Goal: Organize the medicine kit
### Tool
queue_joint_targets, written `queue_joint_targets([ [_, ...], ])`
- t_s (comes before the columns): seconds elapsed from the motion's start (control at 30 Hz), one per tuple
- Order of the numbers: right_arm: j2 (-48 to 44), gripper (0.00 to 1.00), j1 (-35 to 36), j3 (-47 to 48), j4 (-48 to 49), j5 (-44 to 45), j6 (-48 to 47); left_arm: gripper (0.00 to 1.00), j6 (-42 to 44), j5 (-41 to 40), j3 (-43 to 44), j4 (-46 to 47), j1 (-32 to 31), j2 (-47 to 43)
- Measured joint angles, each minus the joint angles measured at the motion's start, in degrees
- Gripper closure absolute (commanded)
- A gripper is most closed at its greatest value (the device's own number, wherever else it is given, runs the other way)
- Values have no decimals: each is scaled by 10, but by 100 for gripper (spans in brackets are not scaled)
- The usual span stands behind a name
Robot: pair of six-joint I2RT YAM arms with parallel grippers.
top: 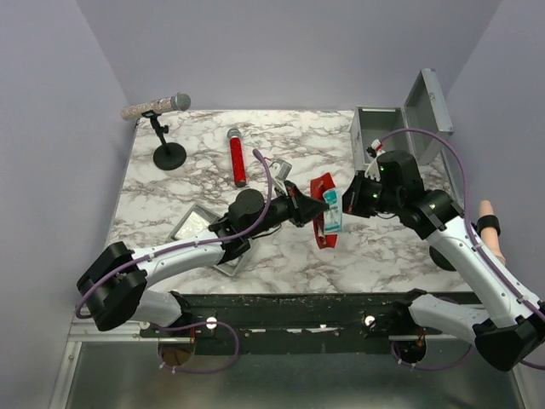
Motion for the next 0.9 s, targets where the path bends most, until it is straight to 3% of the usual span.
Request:
queue_joint_targets([
  [0.4, -7, 99, -1, 0, 0, -1, -2, 100, 18, -29, 19, -81, 18, 25],
  [0.43, -7, 99, -1, 0, 0, -1, -2, 94, 21, -34, 25, -90, 18, 25],
  [0.57, -8, 99, -1, 0, 0, 0, -6, 49, 35, -48, 51, -122, 18, 29],
  [0.63, -9, 99, -1, 0, -1, 0, -7, 36, 41, -52, 59, -135, 19, 30],
  [0.73, -9, 99, -1, 0, -1, 4, -11, 30, 50, -54, 66, -151, 21, 30],
  [0.9, -9, 99, -1, 0, -1, 15, -16, 29, 62, -55, 72, -188, 21, 23],
])
